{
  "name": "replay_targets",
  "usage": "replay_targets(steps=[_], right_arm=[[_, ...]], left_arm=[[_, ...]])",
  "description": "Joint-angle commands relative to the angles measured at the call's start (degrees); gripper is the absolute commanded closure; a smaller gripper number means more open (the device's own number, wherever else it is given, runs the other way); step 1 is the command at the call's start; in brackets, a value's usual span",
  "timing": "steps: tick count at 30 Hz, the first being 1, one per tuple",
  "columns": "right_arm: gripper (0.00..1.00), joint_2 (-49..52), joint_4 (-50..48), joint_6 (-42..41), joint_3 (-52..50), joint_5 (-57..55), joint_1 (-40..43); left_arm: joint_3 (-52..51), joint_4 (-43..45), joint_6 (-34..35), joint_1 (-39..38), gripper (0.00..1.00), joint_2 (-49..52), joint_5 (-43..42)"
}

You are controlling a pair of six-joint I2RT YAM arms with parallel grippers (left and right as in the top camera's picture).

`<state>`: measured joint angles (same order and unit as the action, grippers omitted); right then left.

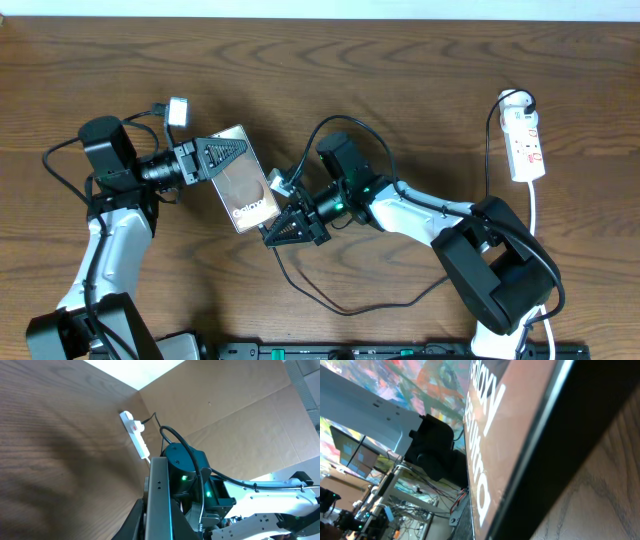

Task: Plug charger to phone and switch on socket

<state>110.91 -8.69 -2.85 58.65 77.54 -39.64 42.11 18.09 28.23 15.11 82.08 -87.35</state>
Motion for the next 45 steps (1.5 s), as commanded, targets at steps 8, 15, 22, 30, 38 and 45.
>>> replay_targets(steps=[8,15,22,30,38,45], right_arm=[[0.99,0.11,-0.98,-0.52,0.11,1.97,0.35],[0.99,0.11,-0.98,-0.52,0.11,2.14,1.18],[0.99,0.11,-0.96,-0.55,0.11,2.14,1.40],[0.99,0.11,-0.96,-0.55,0.11,2.12,1.40],[0.99,0.11,-1.86,-2.89,0.11,0.33,1.40],[0.99,0.11,-10.97,-10.38,0.11,-0.74,1.33]], left_arm=[[0.22,0.04,-1.53,-0.20,0.92,-0.11,-2.69],[0.20,0.04,-1.66,-0.20,0.93,-0.11,-2.69],[0.20,0.04,-1.68,-0.20,0.93,-0.11,-2.69],[0.20,0.04,-1.66,-0.20,0.93,-0.11,-2.67],[0.20,0.02,-1.64,-0.22,0.92,-0.11,-2.67],[0.20,0.02,-2.40,-0.20,0.92,-0.11,-2.67]])
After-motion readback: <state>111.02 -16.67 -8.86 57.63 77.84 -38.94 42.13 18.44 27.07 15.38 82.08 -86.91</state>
